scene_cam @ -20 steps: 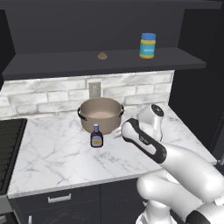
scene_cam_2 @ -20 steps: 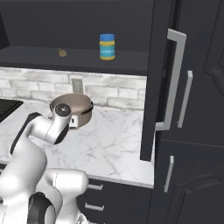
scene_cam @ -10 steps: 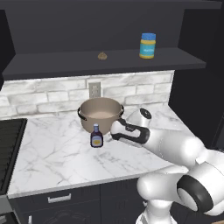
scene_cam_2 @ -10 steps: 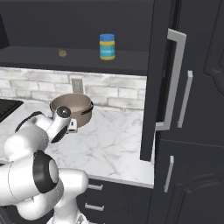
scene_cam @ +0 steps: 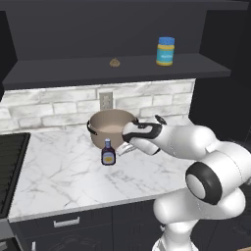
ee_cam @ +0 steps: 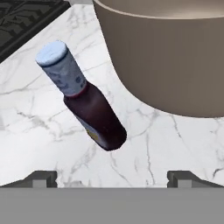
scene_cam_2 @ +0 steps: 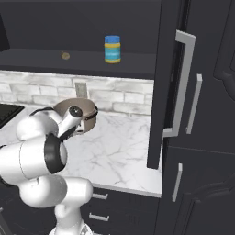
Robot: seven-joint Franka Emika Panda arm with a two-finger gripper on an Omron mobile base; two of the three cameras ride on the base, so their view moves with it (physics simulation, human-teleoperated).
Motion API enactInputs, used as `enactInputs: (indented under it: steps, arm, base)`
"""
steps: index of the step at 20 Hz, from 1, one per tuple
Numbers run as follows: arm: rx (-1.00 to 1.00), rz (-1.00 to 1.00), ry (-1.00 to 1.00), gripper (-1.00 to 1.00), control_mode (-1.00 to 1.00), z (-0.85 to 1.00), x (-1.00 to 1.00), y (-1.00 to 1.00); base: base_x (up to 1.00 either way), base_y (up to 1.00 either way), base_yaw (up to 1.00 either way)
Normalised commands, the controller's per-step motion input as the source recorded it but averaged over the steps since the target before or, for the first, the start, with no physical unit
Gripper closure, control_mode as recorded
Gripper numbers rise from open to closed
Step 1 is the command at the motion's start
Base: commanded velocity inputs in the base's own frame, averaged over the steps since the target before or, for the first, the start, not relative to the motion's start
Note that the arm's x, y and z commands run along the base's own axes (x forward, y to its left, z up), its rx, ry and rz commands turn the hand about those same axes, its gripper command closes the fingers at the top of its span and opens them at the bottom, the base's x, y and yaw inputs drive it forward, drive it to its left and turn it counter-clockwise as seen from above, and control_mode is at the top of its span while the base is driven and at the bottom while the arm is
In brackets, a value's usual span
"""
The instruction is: Pick the mayonnaise and condiment bottle from the counter and place them in the cabinet.
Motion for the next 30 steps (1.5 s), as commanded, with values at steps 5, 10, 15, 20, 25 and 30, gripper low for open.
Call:
enactInputs:
  steps: [5, 10, 15, 20, 25, 30]
  arm:
    - [0.00, 0.07, 0.00, -1.00, -1.00, -0.14, 0.00, 0.36]
    - [0.00, 0.05, 0.00, -1.00, -1.00, -0.05, 0.07, 0.25]
    - [-0.01, 0.03, 0.00, -1.00, -1.00, 0.00, 0.20, 0.07]
    - [-0.02, 0.05, 0.00, -1.00, -1.00, 0.00, 0.29, 0.00]
    - [-0.01, 0.07, 0.00, -1.00, -1.00, -0.01, 0.18, 0.08]
    - [0.00, 0.09, 0.00, -1.00, -1.00, -0.22, 0.00, 0.37]
  base:
    - [0.00, 0.00, 0.00]
    - [0.00, 0.00, 0.00]
    - [0.00, 0.00, 0.00]
    - [0.00, 0.00, 0.00]
    - [0.00, 0.00, 0.00]
    - [0.00, 0.00, 0.00]
